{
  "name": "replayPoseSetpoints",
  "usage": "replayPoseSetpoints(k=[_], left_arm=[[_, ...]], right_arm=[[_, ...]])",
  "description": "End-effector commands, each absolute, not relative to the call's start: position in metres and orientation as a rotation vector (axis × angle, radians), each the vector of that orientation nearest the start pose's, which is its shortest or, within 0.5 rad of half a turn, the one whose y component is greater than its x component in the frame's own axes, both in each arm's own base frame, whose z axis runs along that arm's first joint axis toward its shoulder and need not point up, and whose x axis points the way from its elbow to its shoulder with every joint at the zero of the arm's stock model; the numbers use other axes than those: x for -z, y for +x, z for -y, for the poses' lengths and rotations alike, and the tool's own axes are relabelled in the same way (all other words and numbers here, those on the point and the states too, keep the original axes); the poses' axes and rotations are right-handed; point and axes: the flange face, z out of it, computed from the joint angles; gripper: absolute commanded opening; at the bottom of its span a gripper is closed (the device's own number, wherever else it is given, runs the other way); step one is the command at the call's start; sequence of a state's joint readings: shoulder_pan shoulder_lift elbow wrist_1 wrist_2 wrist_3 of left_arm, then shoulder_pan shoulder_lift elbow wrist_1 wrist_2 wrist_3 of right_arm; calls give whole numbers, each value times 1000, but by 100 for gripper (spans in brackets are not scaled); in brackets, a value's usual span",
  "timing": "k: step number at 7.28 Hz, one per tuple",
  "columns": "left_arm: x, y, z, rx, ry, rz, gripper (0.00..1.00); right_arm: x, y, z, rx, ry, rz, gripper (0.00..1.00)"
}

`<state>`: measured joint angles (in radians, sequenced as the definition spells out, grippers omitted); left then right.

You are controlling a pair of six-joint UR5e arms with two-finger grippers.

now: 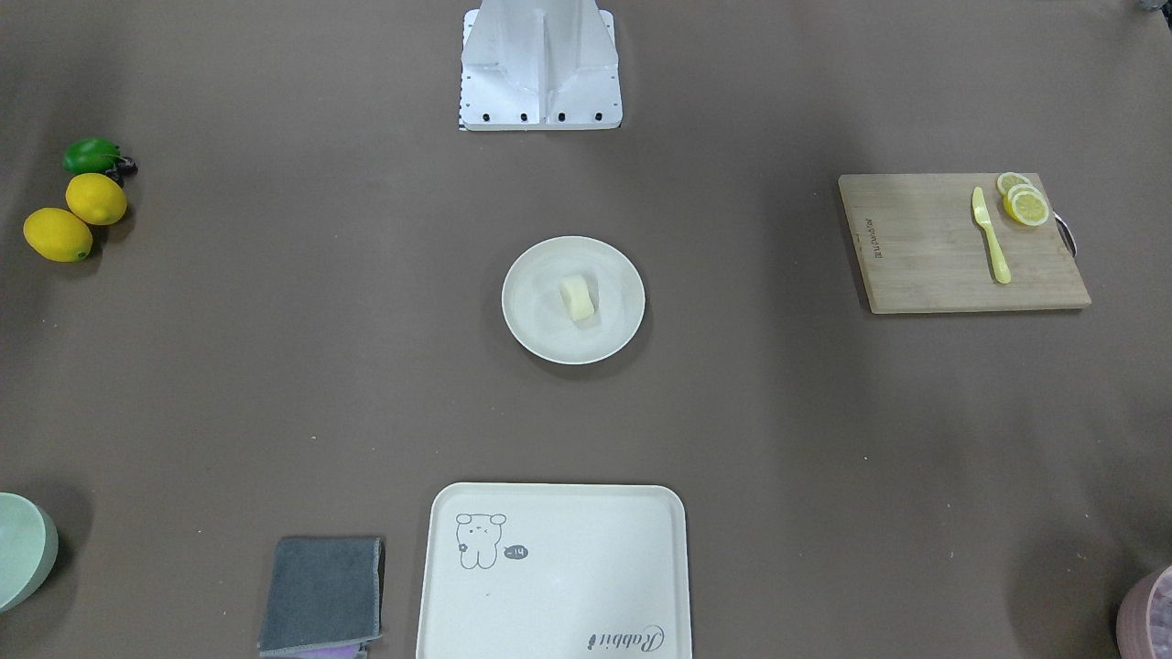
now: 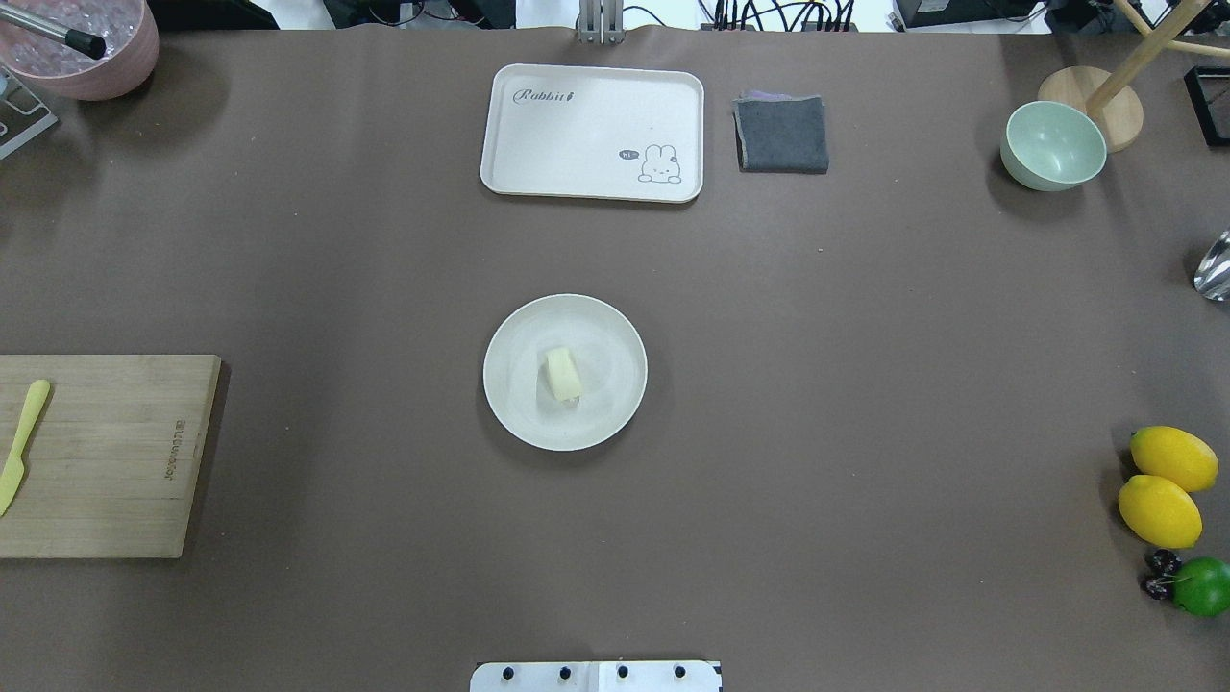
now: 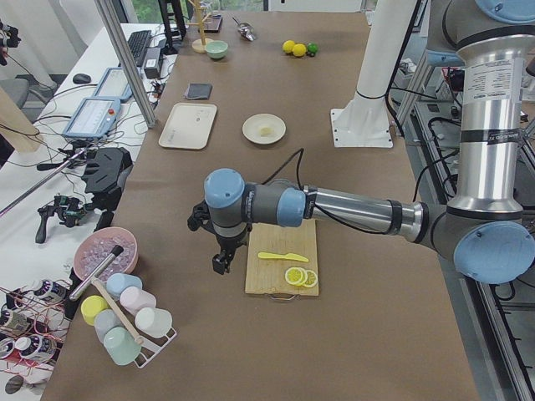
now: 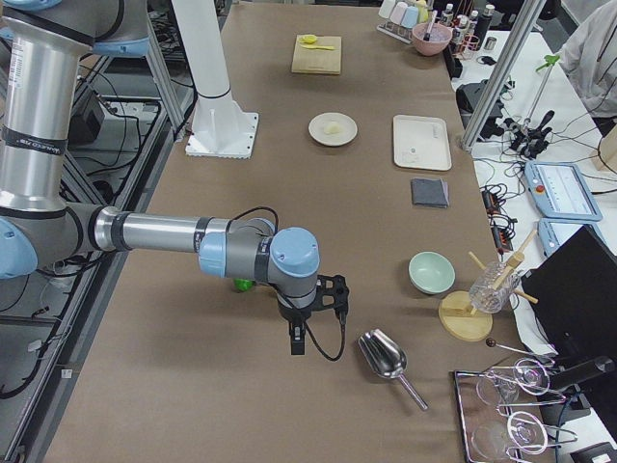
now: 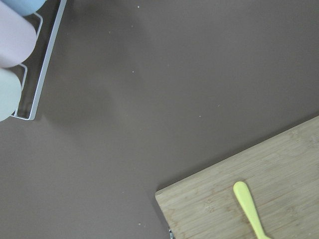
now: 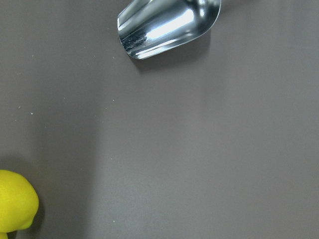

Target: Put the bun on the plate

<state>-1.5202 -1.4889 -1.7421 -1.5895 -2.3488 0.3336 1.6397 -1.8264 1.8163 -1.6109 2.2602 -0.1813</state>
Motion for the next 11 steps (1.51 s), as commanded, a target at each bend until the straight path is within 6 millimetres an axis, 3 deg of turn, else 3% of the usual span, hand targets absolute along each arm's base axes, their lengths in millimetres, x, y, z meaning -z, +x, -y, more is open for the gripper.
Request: replayPoseSetpoints(k=[1,2,4,11], left_arm=[[-638,-47,443,-384,196,-760,97],[-652,-57,430,-354,174,-761,97],[-649,-73,425,-322,195,-752,97],[-646,-80,426,-279,146,-762,97]], right_arm=[[-660,96,374,90,38,691,100],[-660,96,374,90,38,691,100],[-660,96,374,90,38,691,100],[-657,96,376,93,49,690,100]])
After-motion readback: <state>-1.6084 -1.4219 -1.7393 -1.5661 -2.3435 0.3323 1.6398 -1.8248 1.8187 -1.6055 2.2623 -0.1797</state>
